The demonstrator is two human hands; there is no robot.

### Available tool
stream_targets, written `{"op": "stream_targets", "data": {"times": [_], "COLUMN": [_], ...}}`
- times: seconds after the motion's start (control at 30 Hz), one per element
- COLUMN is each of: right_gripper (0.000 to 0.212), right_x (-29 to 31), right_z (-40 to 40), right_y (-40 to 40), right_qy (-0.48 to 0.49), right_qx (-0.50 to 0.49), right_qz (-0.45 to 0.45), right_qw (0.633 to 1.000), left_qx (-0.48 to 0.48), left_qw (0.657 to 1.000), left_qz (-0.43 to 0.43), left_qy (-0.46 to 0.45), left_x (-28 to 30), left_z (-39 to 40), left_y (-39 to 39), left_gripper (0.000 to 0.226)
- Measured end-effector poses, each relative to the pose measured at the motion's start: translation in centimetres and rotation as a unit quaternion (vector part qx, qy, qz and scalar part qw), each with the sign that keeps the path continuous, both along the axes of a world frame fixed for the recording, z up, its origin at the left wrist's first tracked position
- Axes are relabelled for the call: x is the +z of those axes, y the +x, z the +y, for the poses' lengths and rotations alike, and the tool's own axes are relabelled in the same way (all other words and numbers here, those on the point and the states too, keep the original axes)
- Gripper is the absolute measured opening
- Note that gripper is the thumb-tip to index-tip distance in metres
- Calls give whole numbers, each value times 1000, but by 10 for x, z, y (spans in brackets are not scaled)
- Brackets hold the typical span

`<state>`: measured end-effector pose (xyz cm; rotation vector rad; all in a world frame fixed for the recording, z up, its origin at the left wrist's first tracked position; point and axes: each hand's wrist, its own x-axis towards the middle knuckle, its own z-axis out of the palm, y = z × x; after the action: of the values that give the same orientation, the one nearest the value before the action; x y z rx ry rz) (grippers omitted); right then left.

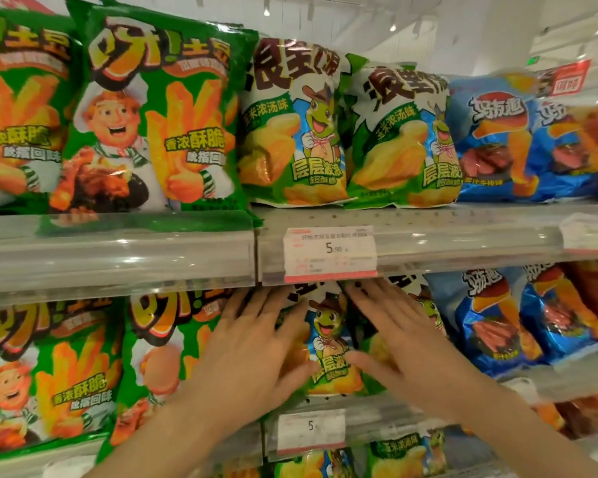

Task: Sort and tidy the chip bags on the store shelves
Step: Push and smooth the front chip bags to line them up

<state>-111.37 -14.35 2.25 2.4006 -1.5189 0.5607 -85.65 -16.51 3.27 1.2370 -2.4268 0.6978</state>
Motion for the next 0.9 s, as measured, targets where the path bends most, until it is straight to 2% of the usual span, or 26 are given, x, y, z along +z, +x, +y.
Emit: {"op": "stream_targets", "data": {"times": [0.17,0.3,0.47,0.63,0.9], "right_gripper": [79,73,65,63,63], "right_x": [3,6,-15,-36,-45], "right_z": [-4,-12,-15,-20,-16], "right_y": [-59,-101,-116,-116,-115], "right_qy": [2,14,38,-42,-41], "right_qx": [-44,-5,17,-5,-52], "right_qz": [-124,-140,-68,25,51], "right_qw": [991,990,997,999,996], "left_qx": [-31,-28,-7,30,48], "left_qw": [995,993,998,997,994], "left_qz": [91,117,68,71,94], "left_qy": [4,9,-11,-6,-30], "left_x": [-13,-22,-36,-61,-73], "left_z": [7,10,16,19,24], "left_y": [-52,-100,-141,-160,-171], "left_gripper": [65,63,62,68,66]}}
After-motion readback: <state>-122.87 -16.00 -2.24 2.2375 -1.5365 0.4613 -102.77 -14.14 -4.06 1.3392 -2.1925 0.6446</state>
